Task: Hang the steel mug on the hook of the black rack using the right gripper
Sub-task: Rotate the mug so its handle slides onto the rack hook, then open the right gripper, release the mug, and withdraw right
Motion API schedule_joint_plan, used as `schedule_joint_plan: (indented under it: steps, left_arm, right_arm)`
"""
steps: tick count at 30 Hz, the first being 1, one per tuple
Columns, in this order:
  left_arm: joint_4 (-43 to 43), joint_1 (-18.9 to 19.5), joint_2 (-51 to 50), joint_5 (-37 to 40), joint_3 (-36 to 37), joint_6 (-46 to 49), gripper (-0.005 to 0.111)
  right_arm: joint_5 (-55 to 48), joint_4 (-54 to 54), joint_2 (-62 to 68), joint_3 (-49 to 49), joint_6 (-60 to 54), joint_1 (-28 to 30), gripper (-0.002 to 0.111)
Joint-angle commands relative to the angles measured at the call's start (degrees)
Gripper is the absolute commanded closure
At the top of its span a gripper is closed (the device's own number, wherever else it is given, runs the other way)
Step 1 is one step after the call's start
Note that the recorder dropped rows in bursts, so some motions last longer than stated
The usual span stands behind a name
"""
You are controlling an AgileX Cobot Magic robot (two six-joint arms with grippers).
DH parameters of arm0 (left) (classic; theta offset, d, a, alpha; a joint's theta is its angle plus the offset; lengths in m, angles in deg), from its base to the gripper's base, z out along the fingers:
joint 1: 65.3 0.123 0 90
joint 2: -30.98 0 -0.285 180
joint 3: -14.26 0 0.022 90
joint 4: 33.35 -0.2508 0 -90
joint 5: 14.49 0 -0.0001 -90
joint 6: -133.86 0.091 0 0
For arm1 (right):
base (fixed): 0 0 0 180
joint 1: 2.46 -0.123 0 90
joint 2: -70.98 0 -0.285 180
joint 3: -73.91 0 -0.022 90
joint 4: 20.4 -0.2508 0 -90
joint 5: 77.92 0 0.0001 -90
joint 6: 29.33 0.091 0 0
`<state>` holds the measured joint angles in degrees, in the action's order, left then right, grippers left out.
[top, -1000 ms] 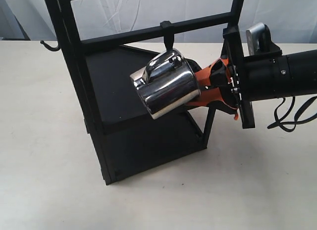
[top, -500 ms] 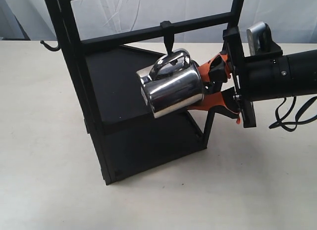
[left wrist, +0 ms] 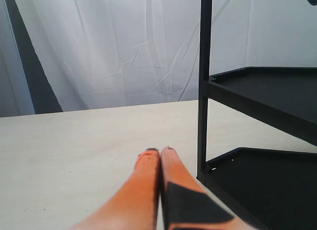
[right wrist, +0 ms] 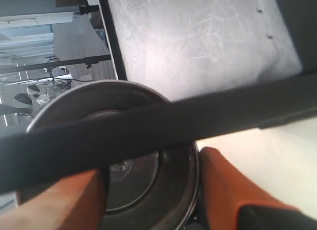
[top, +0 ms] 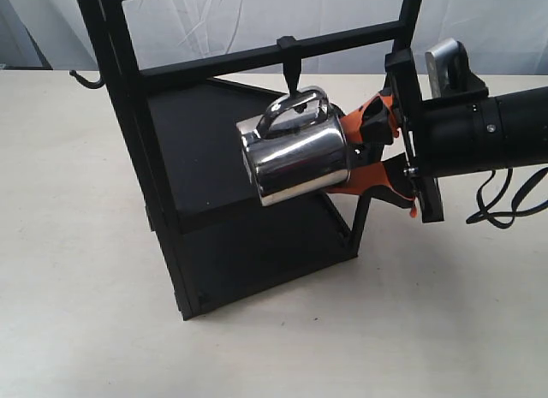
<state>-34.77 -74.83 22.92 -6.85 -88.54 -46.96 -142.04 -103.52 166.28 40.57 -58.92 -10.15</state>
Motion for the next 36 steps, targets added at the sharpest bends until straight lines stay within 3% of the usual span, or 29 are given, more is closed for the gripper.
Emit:
schedule_joint_plan:
  steps: [1, 13, 23, 36]
  left_arm:
    - [-0.1, -0.3, 0.3, -0.3, 0.0, -0.1, 0.105]
    - [-0.1, -0.3, 0.3, -0.3, 0.0, -0.1, 0.105]
    - [-0.1, -0.3, 0.3, -0.3, 0.0, -0.1, 0.105]
    - [-0.1, -0.3, 0.3, -0.3, 0.0, -0.1, 0.105]
  right_arm:
    - [-0.5, 1.9, -0.5, -0.1, -0.6, 0.4, 0.055]
    - [2.6, 3.2, -0.5, -0.1, -0.6, 0.4, 0.055]
    - [11.4, 3.4, -4.5, -0.1, -0.6, 0.4, 0.055]
    - [17.2, 14.1, -14.6, -0.1, 5.6, 0.4, 0.055]
